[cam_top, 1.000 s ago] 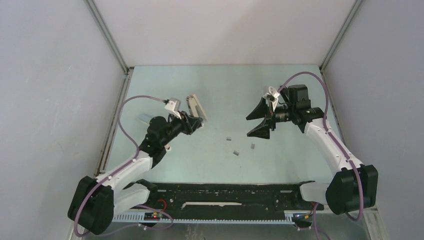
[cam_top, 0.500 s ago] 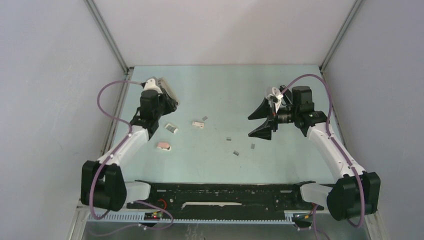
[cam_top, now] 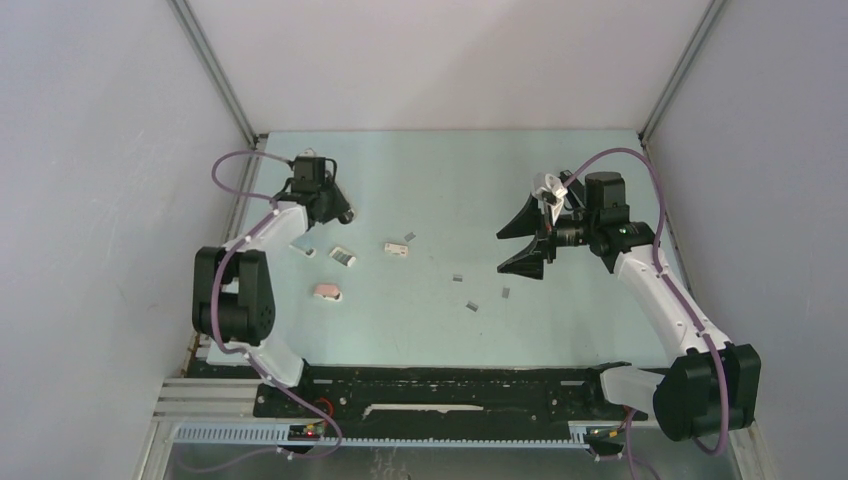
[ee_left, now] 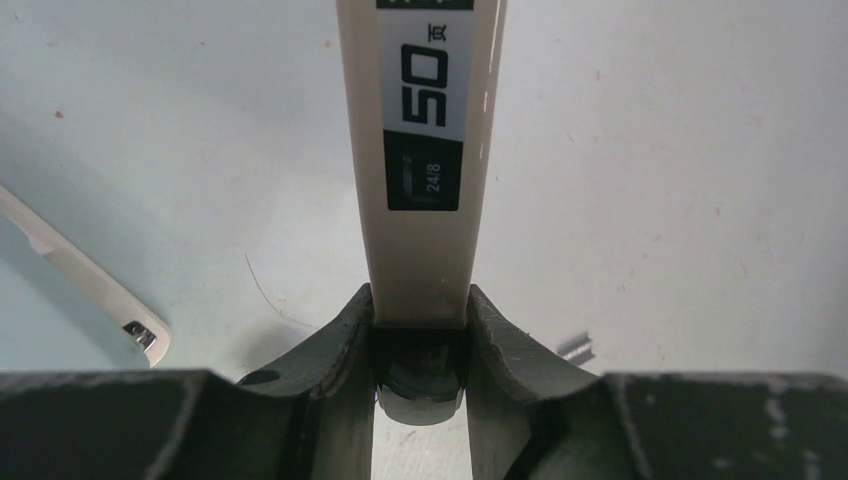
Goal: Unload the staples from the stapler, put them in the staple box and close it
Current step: Place the stapler at the center of the board.
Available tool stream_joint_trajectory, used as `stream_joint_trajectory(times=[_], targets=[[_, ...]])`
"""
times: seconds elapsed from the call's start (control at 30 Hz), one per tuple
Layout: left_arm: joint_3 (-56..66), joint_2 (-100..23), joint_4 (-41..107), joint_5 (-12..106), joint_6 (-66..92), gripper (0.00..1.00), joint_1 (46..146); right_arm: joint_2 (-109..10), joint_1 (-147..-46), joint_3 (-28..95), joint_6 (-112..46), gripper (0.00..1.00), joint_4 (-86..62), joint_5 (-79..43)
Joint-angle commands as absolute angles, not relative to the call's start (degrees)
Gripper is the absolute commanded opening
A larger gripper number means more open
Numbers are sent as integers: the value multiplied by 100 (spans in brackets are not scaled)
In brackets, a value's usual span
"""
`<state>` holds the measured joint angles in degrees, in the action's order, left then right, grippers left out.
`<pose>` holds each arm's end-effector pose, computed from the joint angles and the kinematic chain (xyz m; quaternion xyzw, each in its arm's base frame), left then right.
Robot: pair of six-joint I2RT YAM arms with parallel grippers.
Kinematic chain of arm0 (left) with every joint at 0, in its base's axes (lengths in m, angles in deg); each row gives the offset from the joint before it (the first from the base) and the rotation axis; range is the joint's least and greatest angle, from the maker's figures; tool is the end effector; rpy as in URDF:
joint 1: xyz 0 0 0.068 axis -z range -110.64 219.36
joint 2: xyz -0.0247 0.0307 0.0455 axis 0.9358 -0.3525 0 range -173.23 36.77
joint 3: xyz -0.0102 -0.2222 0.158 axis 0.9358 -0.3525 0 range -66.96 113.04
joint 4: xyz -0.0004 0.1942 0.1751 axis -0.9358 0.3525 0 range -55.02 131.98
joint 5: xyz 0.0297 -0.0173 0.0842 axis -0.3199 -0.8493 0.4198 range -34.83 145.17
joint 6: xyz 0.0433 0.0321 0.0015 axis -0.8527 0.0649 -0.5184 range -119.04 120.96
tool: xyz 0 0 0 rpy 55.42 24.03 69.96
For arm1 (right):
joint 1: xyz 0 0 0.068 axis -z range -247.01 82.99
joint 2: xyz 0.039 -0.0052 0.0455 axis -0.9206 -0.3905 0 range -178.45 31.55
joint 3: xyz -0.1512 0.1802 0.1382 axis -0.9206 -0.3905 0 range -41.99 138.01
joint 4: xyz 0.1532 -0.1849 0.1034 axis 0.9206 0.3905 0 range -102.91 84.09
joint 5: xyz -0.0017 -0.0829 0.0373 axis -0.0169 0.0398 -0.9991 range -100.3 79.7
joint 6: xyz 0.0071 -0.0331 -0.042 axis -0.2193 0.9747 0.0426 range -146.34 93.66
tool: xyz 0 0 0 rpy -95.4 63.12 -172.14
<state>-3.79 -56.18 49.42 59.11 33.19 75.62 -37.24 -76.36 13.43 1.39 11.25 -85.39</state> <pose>0.3527 -0.0361 0.2312 -0.2199 0.8941 -0.0982 0.3775 0.2339 0.0733 0.3107 -0.4815 0.5887 0.4837 0.4332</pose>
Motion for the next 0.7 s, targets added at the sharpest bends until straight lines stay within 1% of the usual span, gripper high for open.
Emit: stream_joint_trajectory(times=[0.0,0.27,0.33,0.4,0.5,0.57,0.63,0.67], targets=[[526,-6091,5154,5877,3681,0,7385,-3647,-7600,1326,95,94,1017,-8656],[1334,-7083,5665,5577,3822,1,7236,-3621,-7585,1327,117,94,1038,-8688],[1498,-7289,5793,5561,3854,5,7196,-3608,-7580,1322,119,94,1038,-8702],[1604,-7447,5856,5492,3885,13,7154,-3606,-7580,1328,122,94,1046,-8707],[1663,-7583,5862,5303,3910,34,7104,-3595,-7572,1325,149,94,1071,-8726],[1686,-7635,5862,5251,3887,44,7090,-3596,-7563,1328,169,94,1098,-8743],[1695,-7658,5862,5227,3864,56,7078,-3603,-7563,1323,172,94,1108,-8752],[1698,-7660,5862,5205,3854,59,7066,-3603,-7558,1323,182,94,1108,-8747]])
